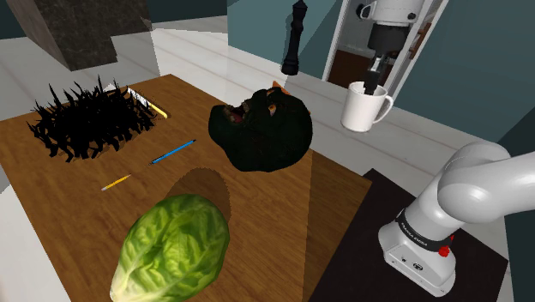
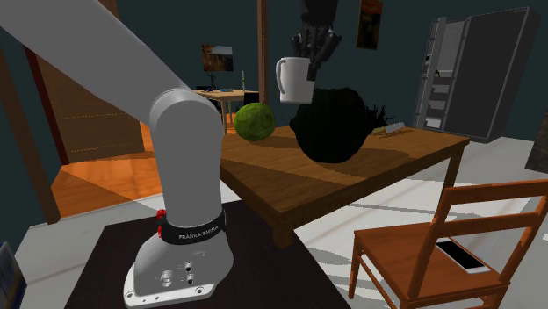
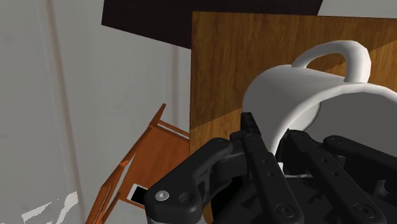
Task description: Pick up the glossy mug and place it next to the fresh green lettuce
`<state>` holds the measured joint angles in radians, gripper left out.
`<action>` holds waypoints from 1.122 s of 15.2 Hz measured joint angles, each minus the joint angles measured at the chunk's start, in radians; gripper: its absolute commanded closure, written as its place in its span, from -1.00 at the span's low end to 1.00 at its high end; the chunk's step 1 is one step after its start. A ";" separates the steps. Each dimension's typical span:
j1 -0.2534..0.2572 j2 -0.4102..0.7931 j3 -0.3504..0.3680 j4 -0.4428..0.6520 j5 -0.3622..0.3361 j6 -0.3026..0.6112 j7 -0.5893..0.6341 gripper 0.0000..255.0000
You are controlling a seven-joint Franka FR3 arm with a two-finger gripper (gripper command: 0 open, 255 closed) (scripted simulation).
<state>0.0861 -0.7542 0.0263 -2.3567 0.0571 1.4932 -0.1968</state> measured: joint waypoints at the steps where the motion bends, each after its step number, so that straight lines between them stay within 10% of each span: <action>1: 0.000 0.003 0.000 0.014 0.000 -0.011 0.001 1.00; 17: 0.062 0.282 0.227 0.268 0.123 0.041 0.261 1.00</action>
<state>0.1478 -0.4718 0.2533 -2.0890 0.1796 1.5338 0.0638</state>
